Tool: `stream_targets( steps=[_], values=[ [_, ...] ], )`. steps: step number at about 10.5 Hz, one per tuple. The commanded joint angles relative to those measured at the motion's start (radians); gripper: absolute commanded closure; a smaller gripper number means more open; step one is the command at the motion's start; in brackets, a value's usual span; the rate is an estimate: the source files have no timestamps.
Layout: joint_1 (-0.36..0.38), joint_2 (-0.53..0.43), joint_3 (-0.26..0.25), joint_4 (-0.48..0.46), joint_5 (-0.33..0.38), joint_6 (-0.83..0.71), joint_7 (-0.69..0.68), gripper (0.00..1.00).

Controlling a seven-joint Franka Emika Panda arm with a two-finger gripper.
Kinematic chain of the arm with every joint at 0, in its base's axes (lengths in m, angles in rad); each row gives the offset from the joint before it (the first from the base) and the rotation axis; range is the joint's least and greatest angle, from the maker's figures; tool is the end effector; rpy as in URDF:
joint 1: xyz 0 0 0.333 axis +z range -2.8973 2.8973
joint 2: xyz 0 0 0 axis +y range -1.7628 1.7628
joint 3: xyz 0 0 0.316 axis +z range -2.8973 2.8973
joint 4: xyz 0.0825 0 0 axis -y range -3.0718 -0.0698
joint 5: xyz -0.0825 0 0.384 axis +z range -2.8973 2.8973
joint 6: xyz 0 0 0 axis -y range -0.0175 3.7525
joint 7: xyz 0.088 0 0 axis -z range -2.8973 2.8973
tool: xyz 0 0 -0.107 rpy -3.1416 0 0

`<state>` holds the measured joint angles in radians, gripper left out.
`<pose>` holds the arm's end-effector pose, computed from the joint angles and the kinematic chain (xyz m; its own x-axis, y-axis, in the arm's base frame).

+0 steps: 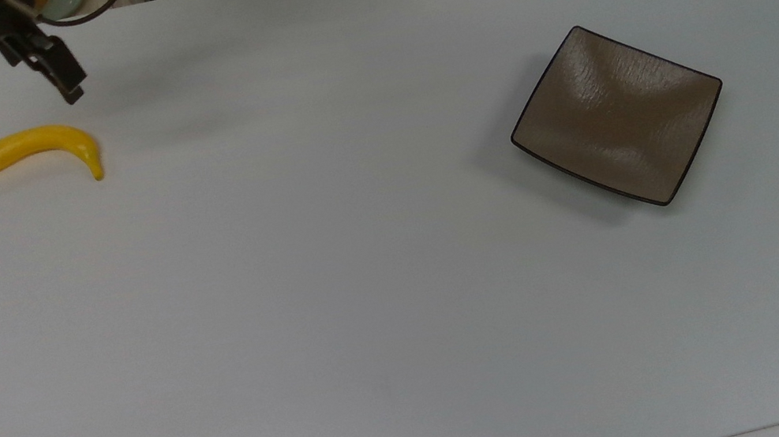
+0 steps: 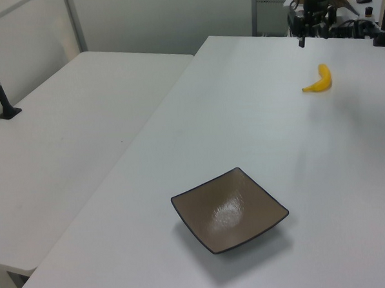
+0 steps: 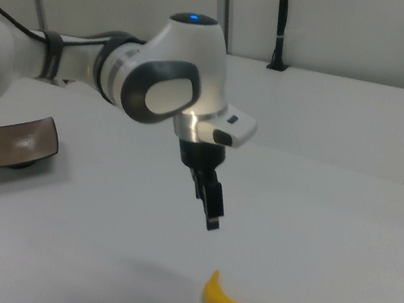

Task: Bananas placed on a ceramic plate
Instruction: 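Lower the gripper onto the banana's middle and close it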

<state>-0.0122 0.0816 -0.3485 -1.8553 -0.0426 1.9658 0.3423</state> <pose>0.5494 -0.2052 0.4793 0.7737 -0.6312 0.0538 -0.6335 -0.7720 0.0526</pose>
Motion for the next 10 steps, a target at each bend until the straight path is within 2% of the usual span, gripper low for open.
stream_targets(
  steps=[1,3,7,10],
  values=[
    [-0.021,0.027,-0.03,-0.07,-0.016,0.142,0.03,0.0],
    [-0.048,0.072,-0.05,-0.073,-0.013,0.168,0.038,0.0],
    [-0.11,0.136,-0.052,-0.091,0.001,0.202,0.04,0.01],
    [-0.129,0.179,-0.052,-0.093,0.004,0.209,0.035,0.0]
  ],
)
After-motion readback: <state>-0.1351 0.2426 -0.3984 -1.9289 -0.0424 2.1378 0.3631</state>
